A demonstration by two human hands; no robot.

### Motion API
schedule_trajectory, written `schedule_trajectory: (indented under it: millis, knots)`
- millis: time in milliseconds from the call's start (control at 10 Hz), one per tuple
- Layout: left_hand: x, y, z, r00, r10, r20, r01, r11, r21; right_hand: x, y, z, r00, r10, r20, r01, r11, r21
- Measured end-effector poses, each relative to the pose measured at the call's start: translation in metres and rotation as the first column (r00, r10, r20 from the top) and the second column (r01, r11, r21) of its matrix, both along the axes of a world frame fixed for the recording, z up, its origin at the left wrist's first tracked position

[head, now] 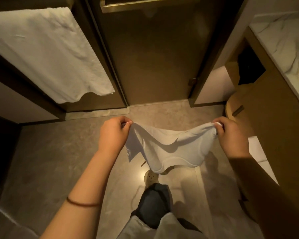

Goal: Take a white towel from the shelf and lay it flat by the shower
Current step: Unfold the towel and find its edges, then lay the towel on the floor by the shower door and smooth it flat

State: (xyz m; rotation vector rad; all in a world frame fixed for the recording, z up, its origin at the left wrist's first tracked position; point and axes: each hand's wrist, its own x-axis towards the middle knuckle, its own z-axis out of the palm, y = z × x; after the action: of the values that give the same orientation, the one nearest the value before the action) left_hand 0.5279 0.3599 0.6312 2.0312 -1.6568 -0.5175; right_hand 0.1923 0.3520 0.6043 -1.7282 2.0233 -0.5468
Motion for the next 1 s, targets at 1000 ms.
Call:
schedule_trajectory:
  millis: [1000]
  knots:
    - [0.010, -0.353, -0.218, 0.977, 0.209, 0.042, -0.198, 0.961, -0.194, -0.015, -0.376, -0.196, 0.979, 0.167, 0.116, -0.171, 0.985, 0.033]
